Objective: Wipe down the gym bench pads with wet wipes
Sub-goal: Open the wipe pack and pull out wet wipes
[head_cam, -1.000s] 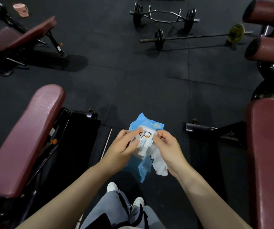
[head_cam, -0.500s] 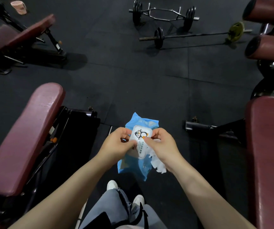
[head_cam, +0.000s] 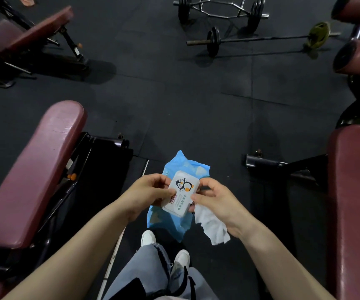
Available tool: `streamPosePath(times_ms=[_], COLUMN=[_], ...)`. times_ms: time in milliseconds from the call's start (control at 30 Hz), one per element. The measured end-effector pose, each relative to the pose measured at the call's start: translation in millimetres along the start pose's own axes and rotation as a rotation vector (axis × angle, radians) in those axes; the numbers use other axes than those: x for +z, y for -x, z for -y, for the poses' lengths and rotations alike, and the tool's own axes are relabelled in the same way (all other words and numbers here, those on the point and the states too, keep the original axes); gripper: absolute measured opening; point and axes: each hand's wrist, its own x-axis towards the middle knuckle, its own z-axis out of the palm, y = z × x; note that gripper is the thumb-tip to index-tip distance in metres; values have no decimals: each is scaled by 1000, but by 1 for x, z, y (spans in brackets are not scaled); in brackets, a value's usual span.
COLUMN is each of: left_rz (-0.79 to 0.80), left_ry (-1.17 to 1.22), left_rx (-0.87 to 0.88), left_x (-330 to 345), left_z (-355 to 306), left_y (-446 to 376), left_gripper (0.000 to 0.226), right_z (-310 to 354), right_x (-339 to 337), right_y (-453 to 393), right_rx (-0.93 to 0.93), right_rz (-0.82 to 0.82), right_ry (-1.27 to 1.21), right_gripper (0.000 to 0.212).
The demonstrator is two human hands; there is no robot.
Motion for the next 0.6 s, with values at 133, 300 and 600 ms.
streamPosePath(times_ms=[133,300,600], left_rz=[29,50,65], left_ry=[5,-14,-37], left_rx=[-25,-36,-88], left_x=[-3,-4,-3], left_z=[1,-1,-3], left_y=[-1,-2,0], left_gripper=[11,10,11], right_z=[-7,-23,-29], right_x=[4,10,20], right_y=[5,10,13], right_rx=[27,94,-7], right_rz=[21,-74,-99], right_ry=[-54,-118,-18], right_gripper=[26,15,14])
